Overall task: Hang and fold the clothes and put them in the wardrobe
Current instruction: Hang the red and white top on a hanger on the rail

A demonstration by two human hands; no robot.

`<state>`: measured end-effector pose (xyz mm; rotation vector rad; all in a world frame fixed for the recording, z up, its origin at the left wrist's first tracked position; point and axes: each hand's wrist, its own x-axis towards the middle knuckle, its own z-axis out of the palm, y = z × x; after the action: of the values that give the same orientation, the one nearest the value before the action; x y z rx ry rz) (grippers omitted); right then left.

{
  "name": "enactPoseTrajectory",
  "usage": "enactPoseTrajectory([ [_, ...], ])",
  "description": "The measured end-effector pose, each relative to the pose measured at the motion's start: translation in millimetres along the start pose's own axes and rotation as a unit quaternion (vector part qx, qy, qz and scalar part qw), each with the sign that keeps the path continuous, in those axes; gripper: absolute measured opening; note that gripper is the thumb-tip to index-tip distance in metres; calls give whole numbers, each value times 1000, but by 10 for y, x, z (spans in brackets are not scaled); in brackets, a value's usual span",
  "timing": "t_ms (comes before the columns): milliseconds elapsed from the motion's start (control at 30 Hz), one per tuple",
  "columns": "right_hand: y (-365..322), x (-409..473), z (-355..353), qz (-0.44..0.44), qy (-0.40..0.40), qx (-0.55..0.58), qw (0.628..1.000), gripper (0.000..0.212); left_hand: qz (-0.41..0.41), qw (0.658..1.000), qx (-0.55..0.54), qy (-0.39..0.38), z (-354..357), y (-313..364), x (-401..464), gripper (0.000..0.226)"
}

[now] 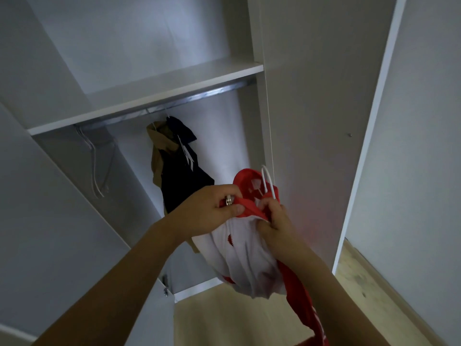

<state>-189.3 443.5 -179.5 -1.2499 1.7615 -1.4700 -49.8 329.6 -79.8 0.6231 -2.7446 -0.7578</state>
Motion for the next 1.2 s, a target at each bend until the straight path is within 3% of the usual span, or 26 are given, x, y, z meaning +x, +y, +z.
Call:
enactPoseTrajectory([
  [100, -17, -30, 9, -1, -20, 15, 1000, 42, -35, 999, -8, 10, 112, -14, -2, 10],
  [167, -4, -52, 12, 22, -16, 30, 999, 34, -68, 997, -31, 15, 155, -34, -5, 8],
  [233, -44, -83, 6, 52, -25, 67, 996, 10, -83, 994, -76, 6, 193, -38, -56, 17],
  [333, -80, -105, 11, 26, -33, 111, 993, 29, -121, 983, -137, -6, 244, -12, -103, 27],
  [467, -66, -98, -49, 83, -17, 141, 986, 27, -207, 954, -218, 19, 283, -66, -177, 26],
  [600, -104, -108, -76, 92, -17, 151, 984, 17, -182, 950, -244, 72, 253, -26, -249, 24],
  [667, -160, -125, -53, 89, -26, 172, 981, 20, -156, 954, -218, 130, 252, -34, -278, 11],
  [767, -226, -148, -55, 97, -58, 159, 981, 30, -162, 928, -263, 207, 234, -17, -283, 7],
  [933, -338, -188, -127, 108, -107, 140, 978, 33, -175, 933, -270, 158, 167, 12, -334, 13],
  [1200, -363, -206, -195, 114, -183, 98, 972, 23, -117, 950, -272, 102, 188, 71, -354, 7],
])
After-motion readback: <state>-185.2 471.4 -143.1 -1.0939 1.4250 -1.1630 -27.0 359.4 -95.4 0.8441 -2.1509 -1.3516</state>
